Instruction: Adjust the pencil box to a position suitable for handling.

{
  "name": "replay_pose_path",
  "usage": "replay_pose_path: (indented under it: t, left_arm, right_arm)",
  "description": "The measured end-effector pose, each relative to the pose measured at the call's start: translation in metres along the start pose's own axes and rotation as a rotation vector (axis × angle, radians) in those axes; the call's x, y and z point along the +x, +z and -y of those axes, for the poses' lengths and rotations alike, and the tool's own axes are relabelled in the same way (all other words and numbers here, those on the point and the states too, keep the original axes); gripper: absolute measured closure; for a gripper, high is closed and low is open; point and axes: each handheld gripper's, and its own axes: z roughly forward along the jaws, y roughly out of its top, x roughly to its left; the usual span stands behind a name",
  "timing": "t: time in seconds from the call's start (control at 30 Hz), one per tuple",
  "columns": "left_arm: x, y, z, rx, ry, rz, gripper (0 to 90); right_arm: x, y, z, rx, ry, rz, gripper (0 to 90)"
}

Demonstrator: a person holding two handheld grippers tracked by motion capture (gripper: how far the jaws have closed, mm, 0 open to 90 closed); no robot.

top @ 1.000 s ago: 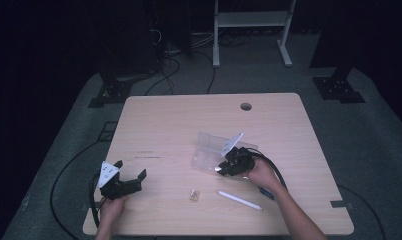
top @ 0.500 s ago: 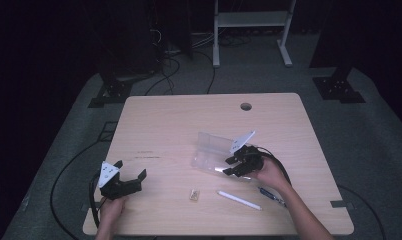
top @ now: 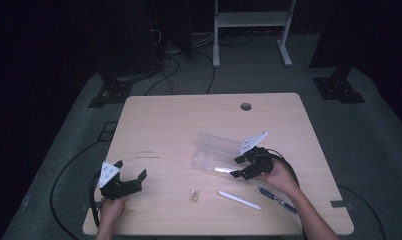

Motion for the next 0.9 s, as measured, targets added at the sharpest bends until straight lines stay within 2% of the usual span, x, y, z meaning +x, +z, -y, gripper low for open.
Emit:
replay_pose_path:
  t: [0.3, 0.9]
  left_arm:
    - [0.000, 0.000, 0.000, 0.001, 0.001, -0.001, 0.0]
    - [0.000, 0.001, -0.001, 0.006, 0.003, -0.002, 0.0]
  right_arm:
    - [0.002, -0.014, 0.016, -0.024, 0.028, 0.009, 35.3]
    - [0.005, -0.033, 0.043, -0.029, 0.067, 0.037, 31.4]
